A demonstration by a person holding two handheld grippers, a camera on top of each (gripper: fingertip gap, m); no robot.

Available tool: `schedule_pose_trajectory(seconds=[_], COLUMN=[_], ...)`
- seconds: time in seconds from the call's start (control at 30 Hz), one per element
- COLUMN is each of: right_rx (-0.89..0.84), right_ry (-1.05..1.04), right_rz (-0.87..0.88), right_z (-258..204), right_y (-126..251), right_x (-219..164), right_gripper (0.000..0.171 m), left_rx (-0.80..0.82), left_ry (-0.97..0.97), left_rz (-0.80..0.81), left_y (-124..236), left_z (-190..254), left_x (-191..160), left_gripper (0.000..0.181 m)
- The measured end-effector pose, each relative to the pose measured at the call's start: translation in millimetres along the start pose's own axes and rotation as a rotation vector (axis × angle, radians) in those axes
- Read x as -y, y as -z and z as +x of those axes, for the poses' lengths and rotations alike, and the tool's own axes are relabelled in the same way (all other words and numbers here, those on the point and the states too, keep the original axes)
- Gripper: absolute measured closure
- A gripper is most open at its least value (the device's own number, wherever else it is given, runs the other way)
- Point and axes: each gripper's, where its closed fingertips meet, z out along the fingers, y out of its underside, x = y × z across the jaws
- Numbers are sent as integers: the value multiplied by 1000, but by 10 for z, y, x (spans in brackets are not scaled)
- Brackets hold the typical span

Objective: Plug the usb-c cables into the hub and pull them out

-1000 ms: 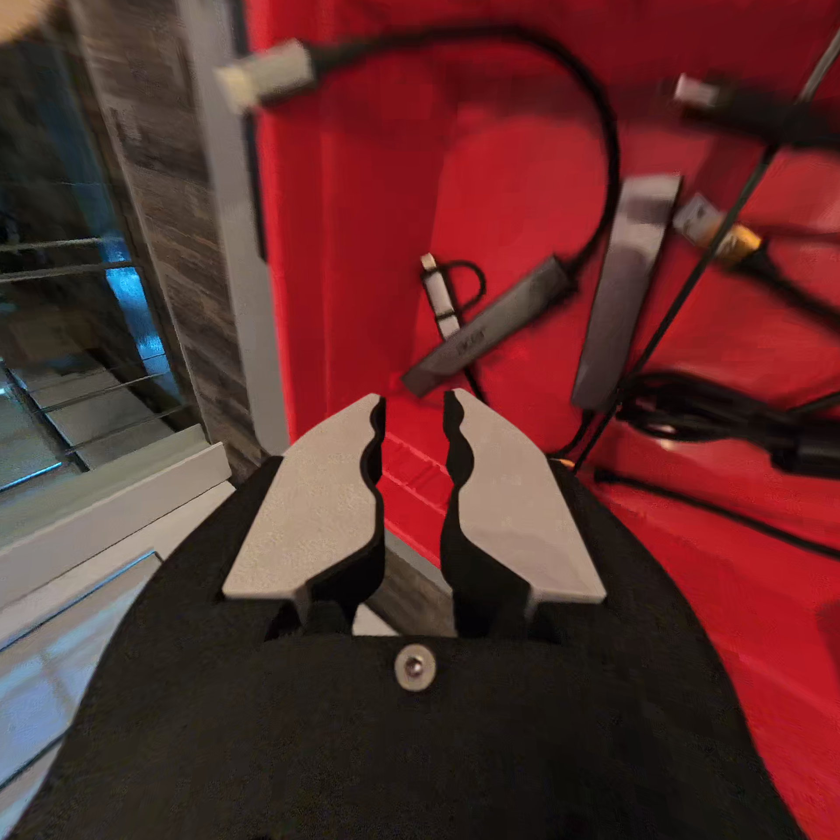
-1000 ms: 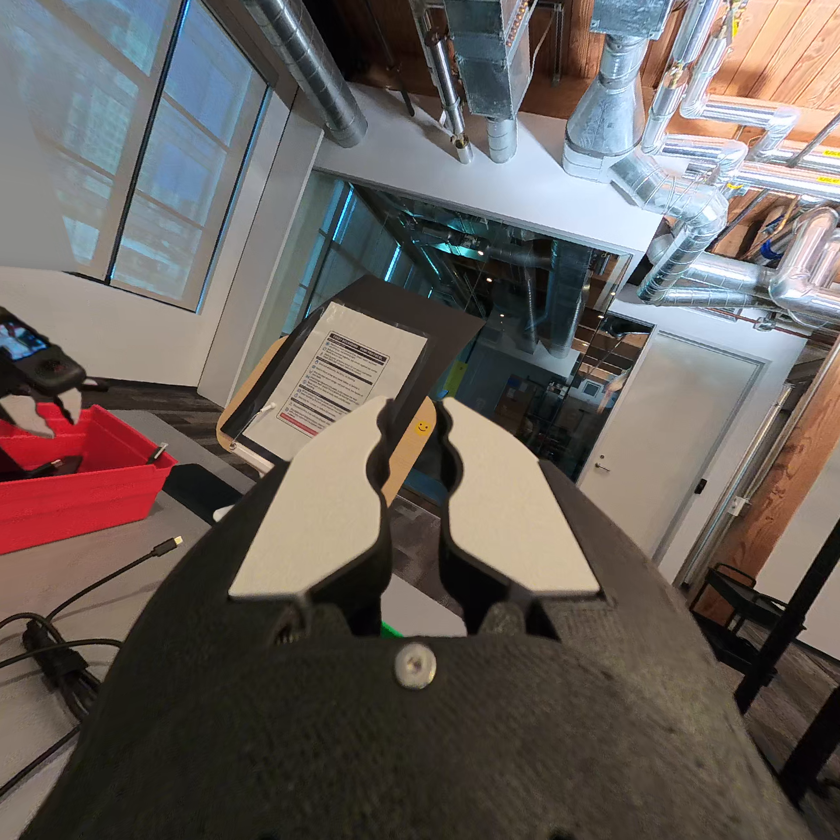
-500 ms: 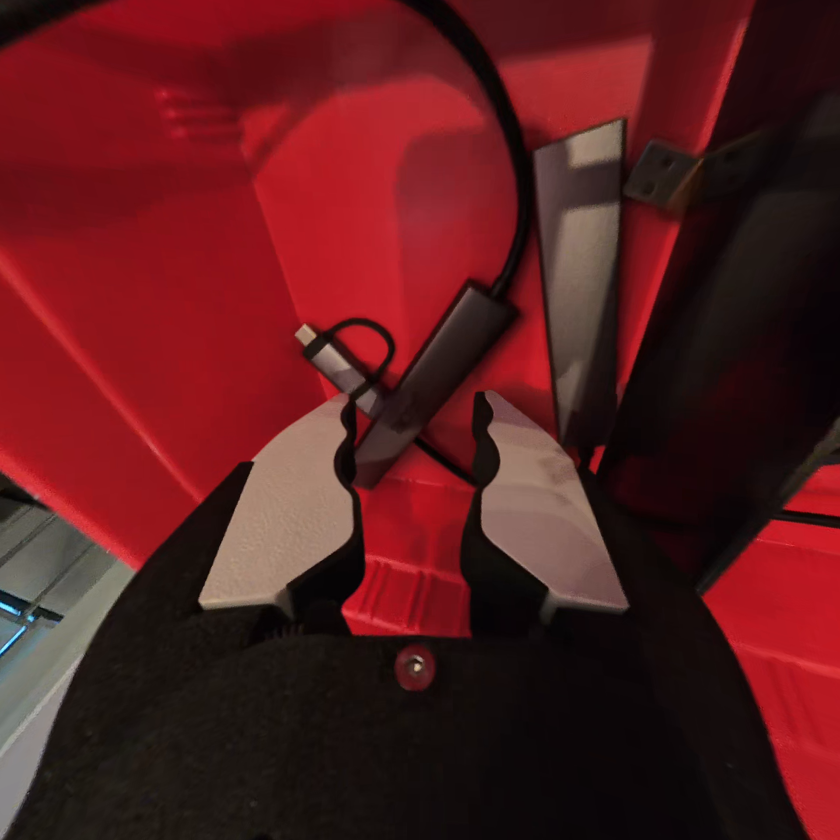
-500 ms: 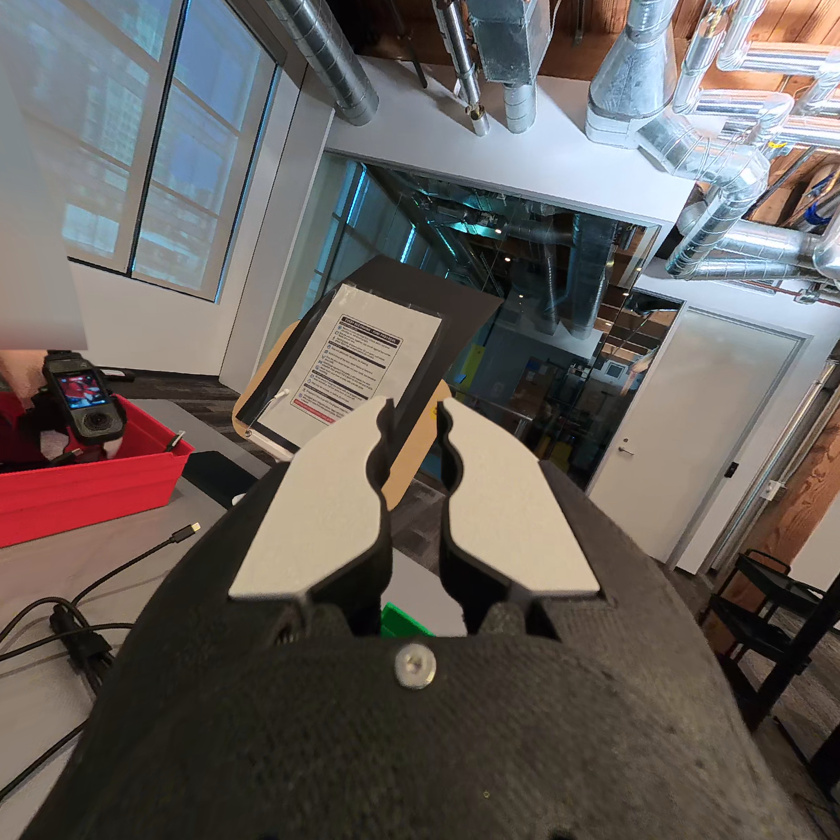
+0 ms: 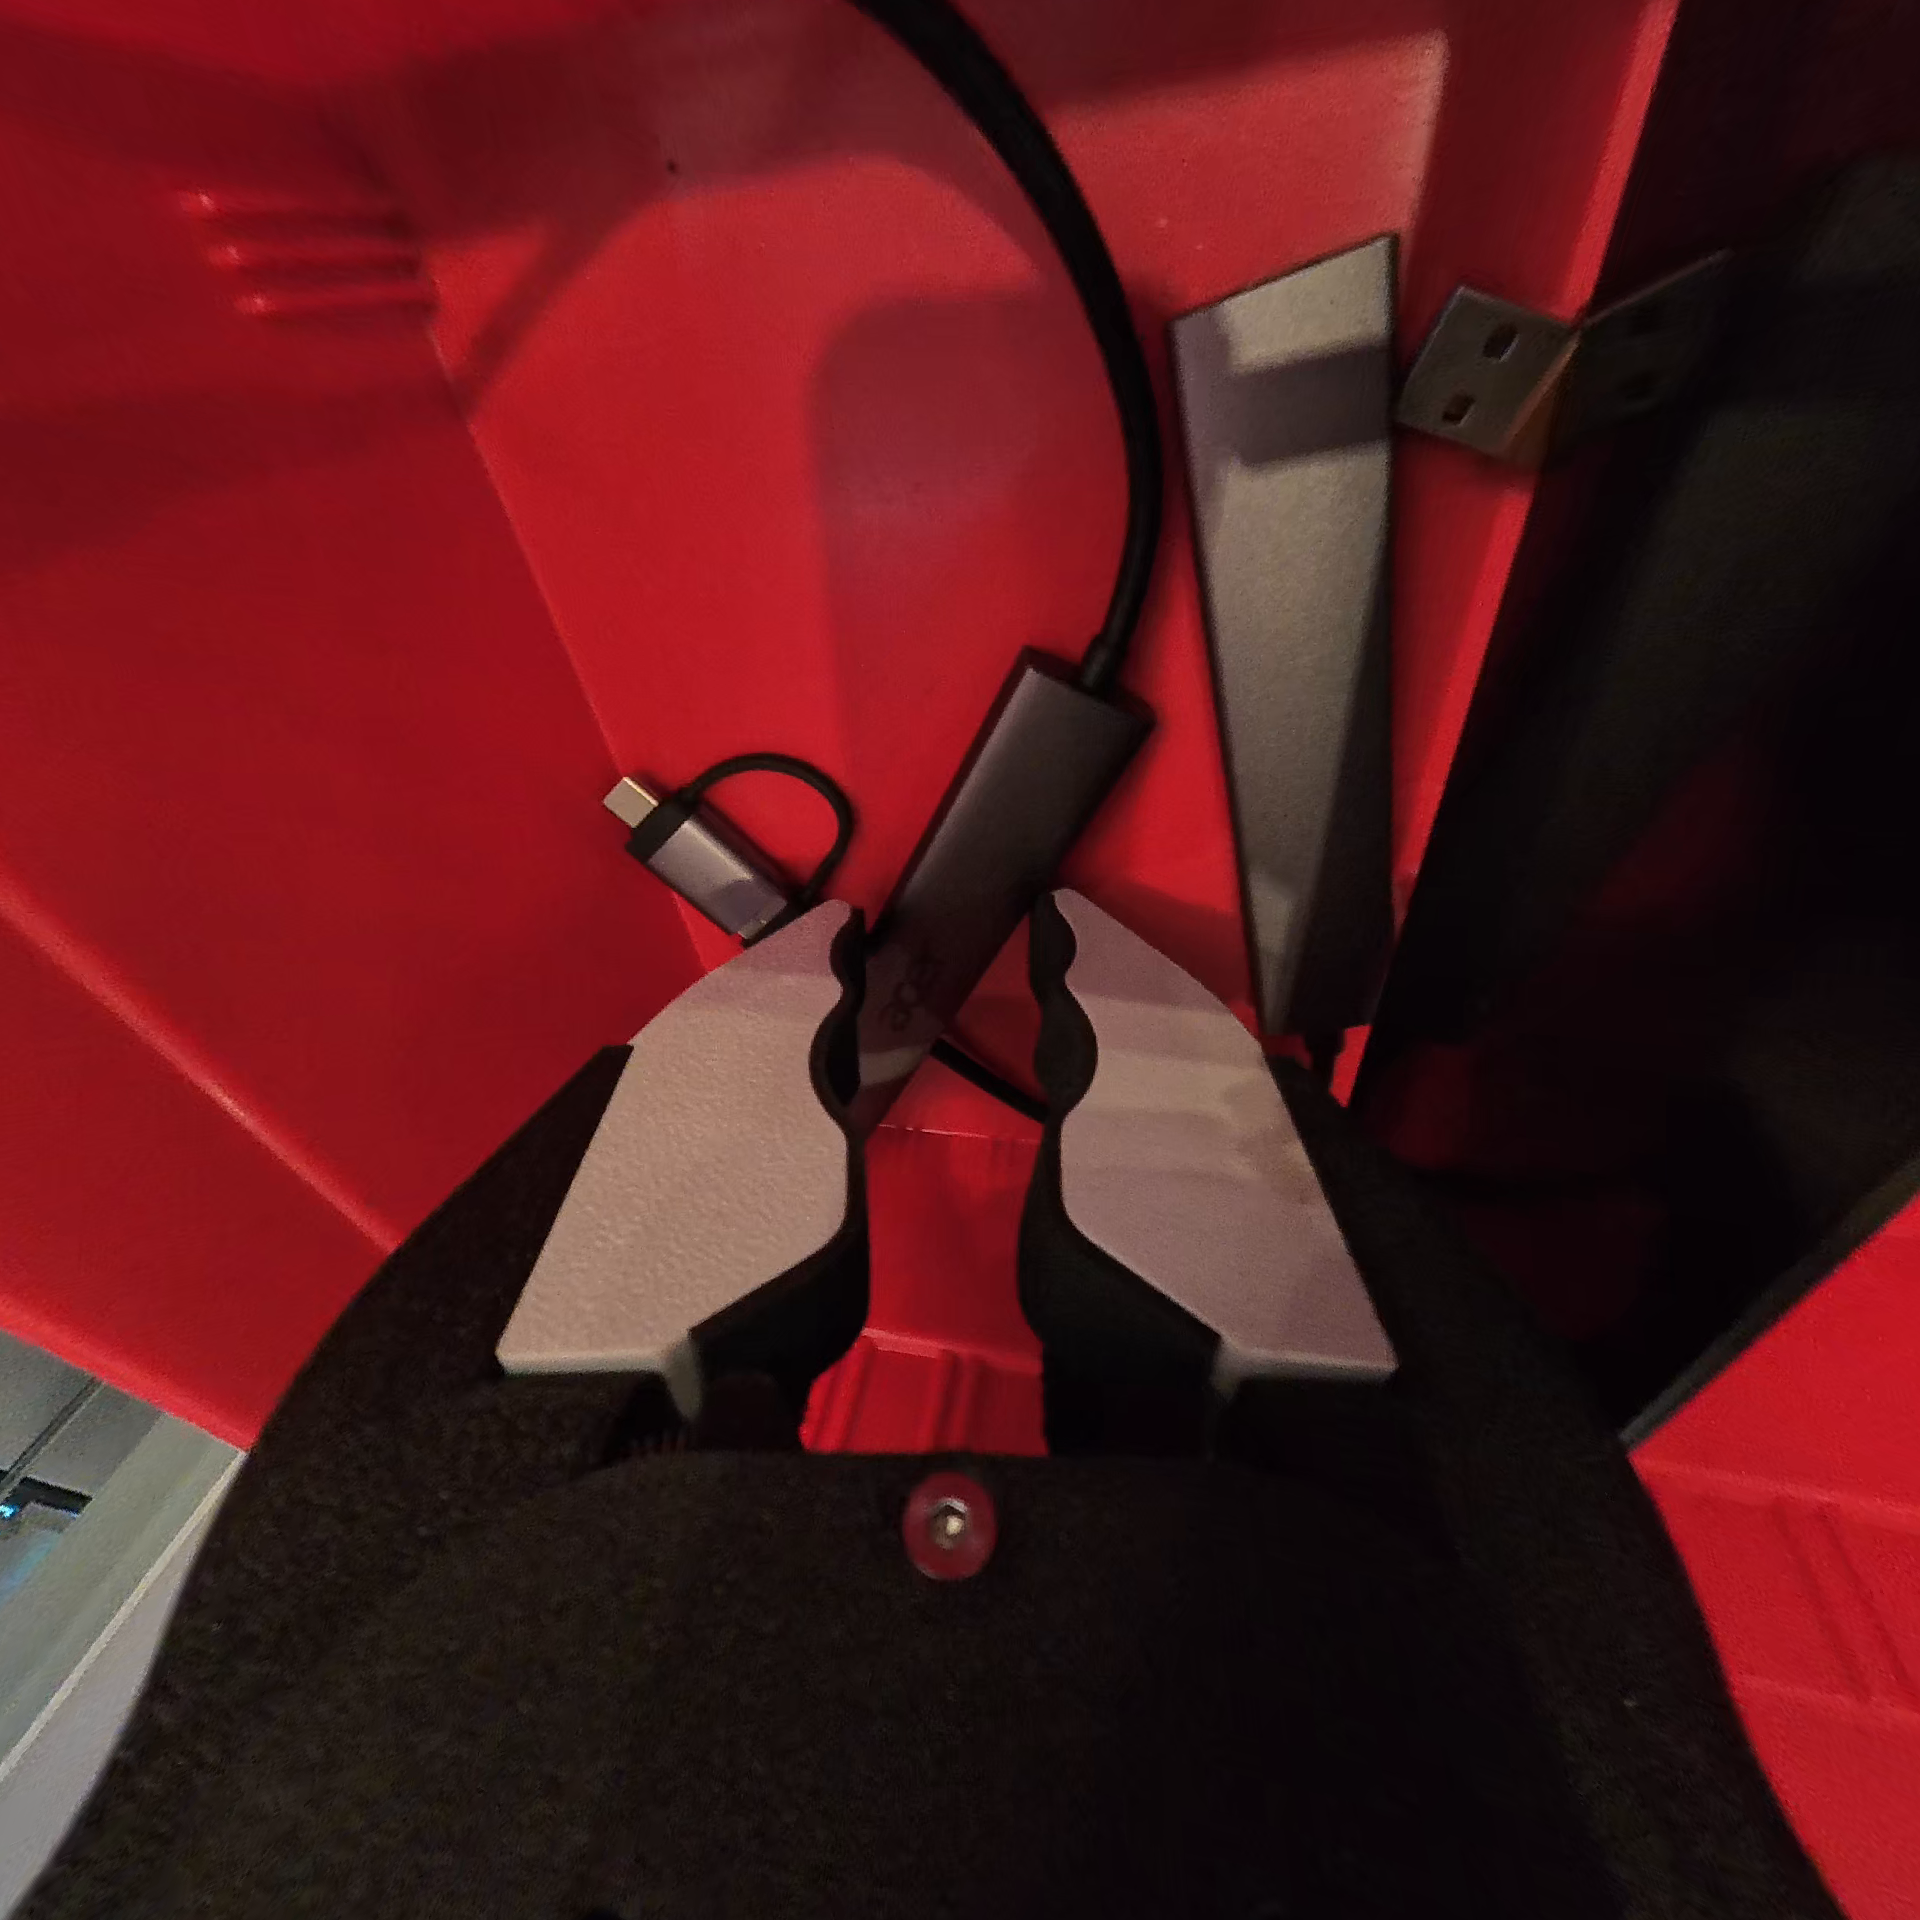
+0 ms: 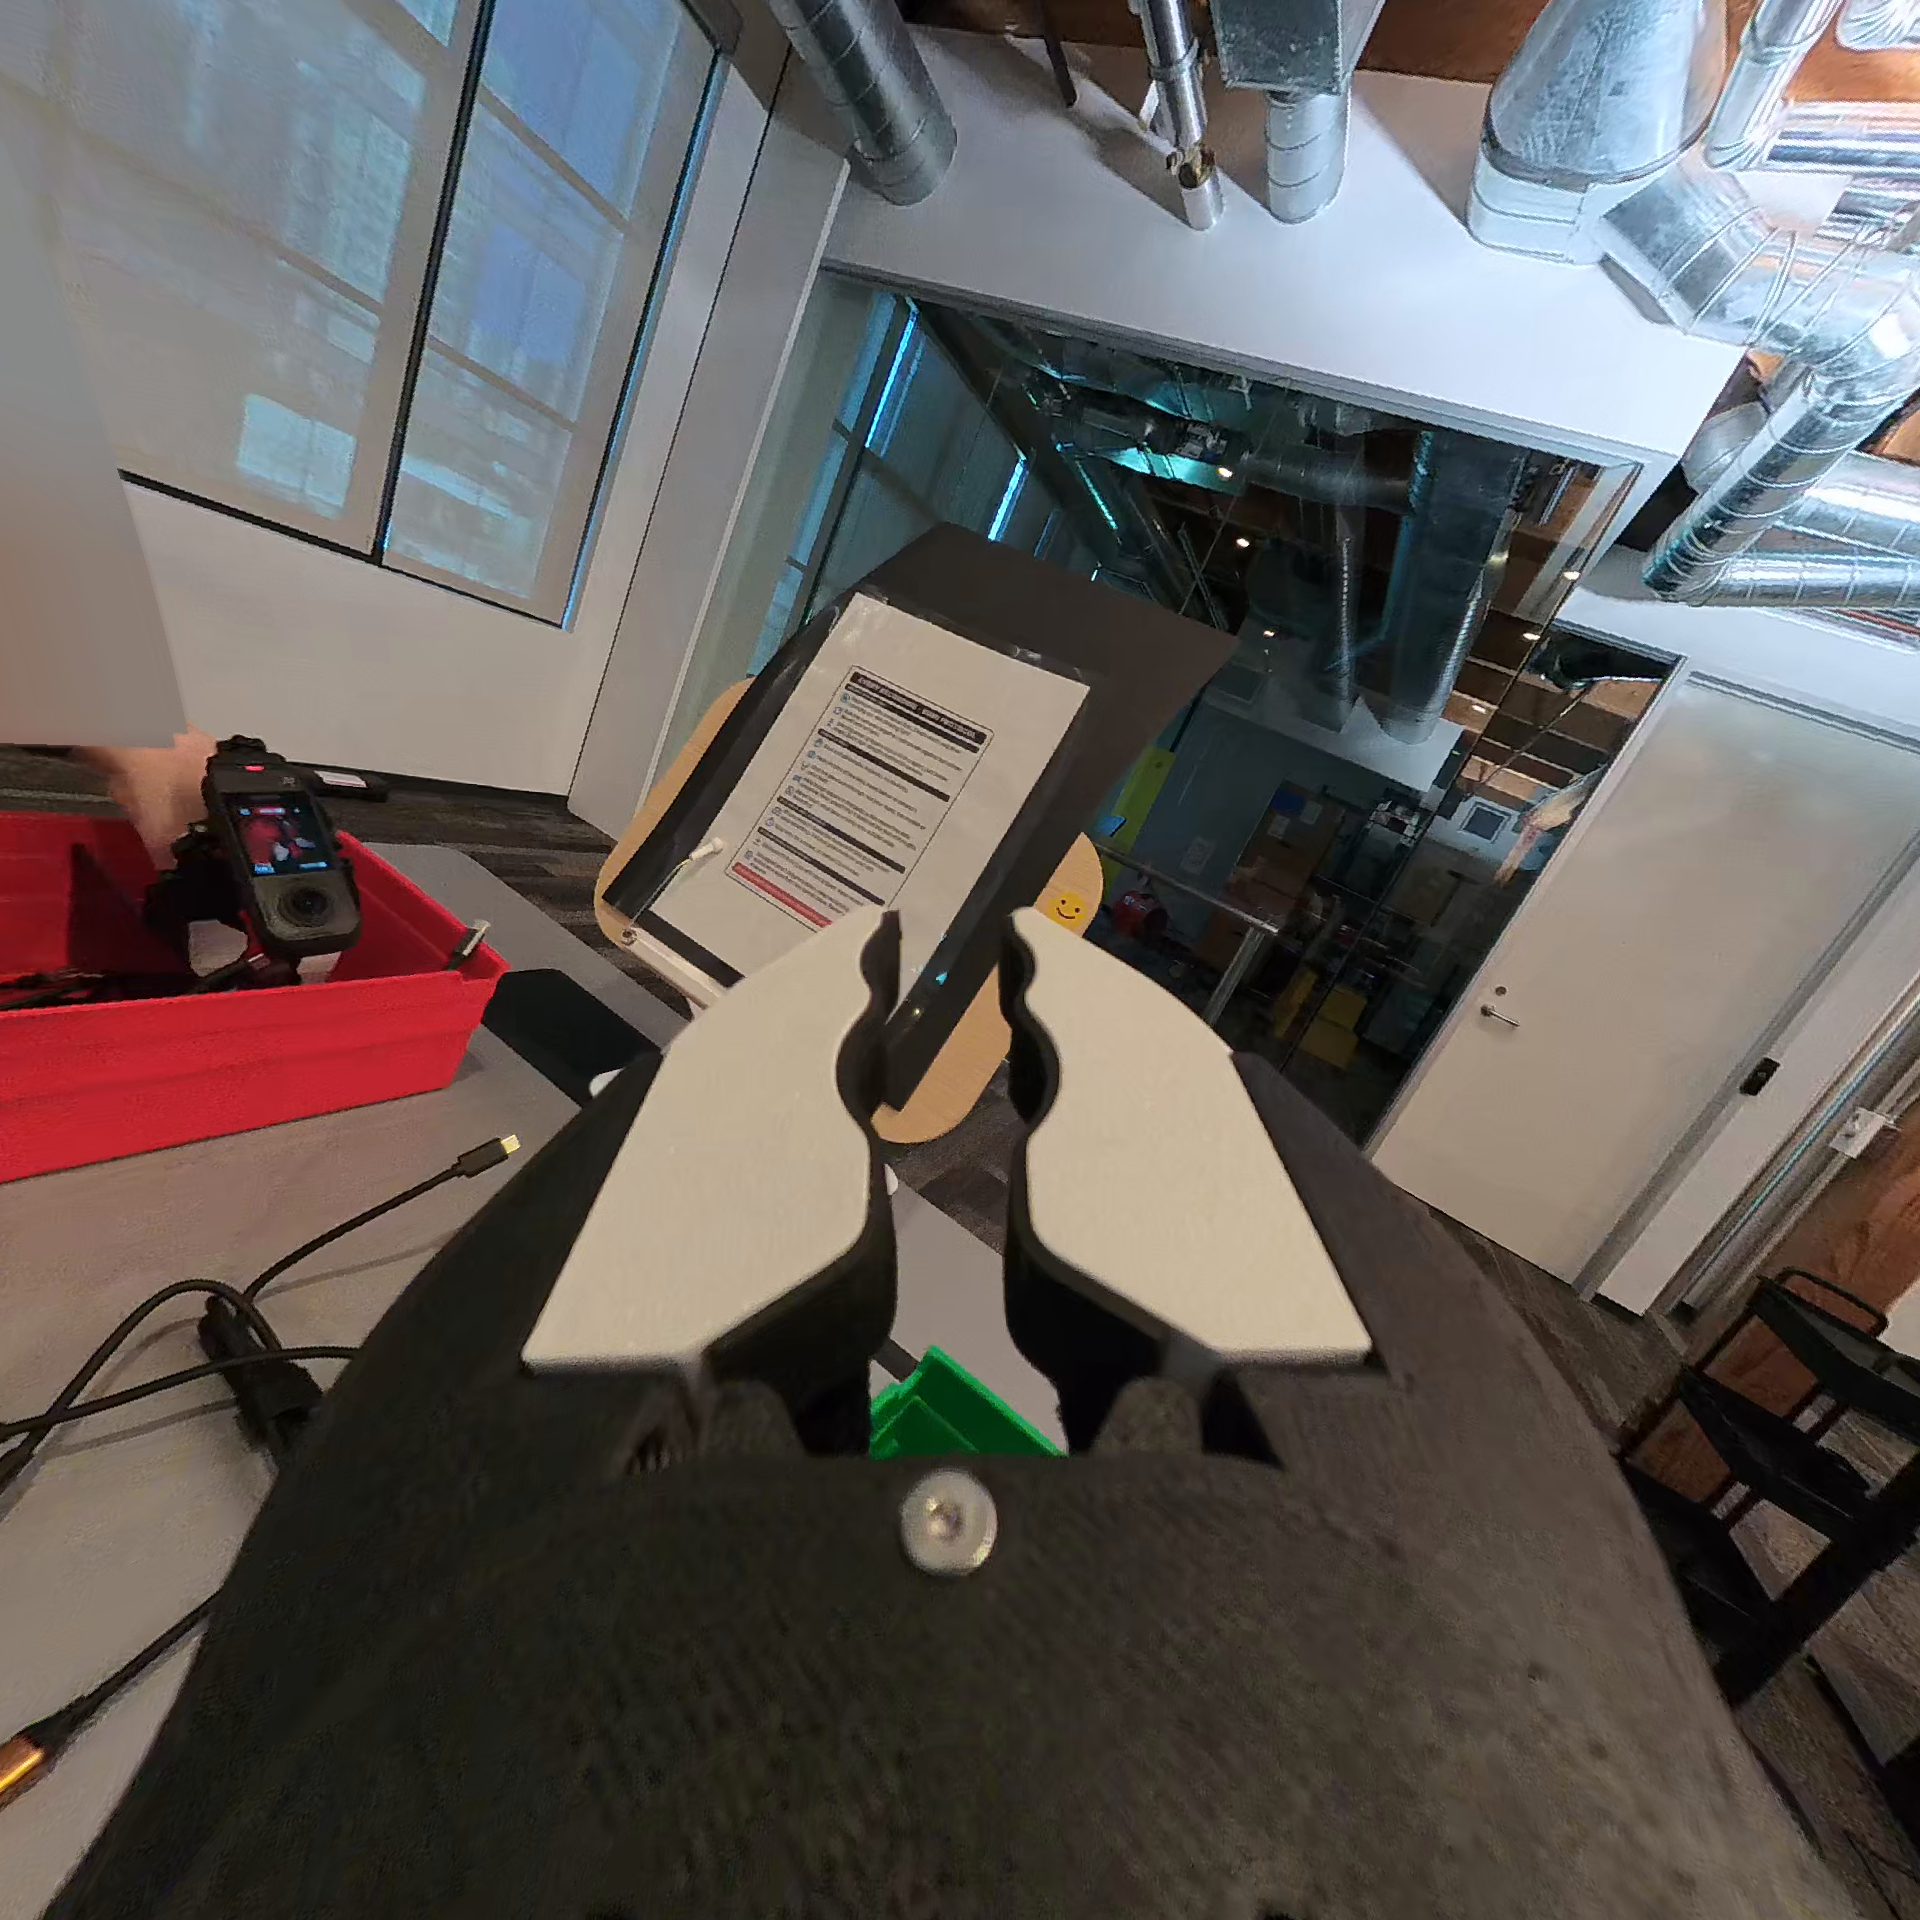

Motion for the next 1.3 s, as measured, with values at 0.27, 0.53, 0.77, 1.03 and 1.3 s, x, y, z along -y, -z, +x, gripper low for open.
schedule_pose_trajectory(seconds=[0.27,0.53,0.77,1.03,1.3], right_rx=[4,-5,34,157,433], right_ry=[1,-70,-67,-34,-267], right_rz=[17,86,61,33,-58], right_z=[20,138,30,-387,-1219], right_y=[79,187,109,-139,-635], right_x=[54,127,96,100,-104], right_gripper=[153,153,153,152,143], left_rx=[-34,-31,92,347,671], left_ry=[26,246,324,300,390], left_rz=[-86,53,243,409,661], left_y=[9,609,1506,2454,2959], left_z=[42,-77,-193,-84,239], left_x=[-40,12,83,378,1368], left_gripper=[156,158,159,159,159])
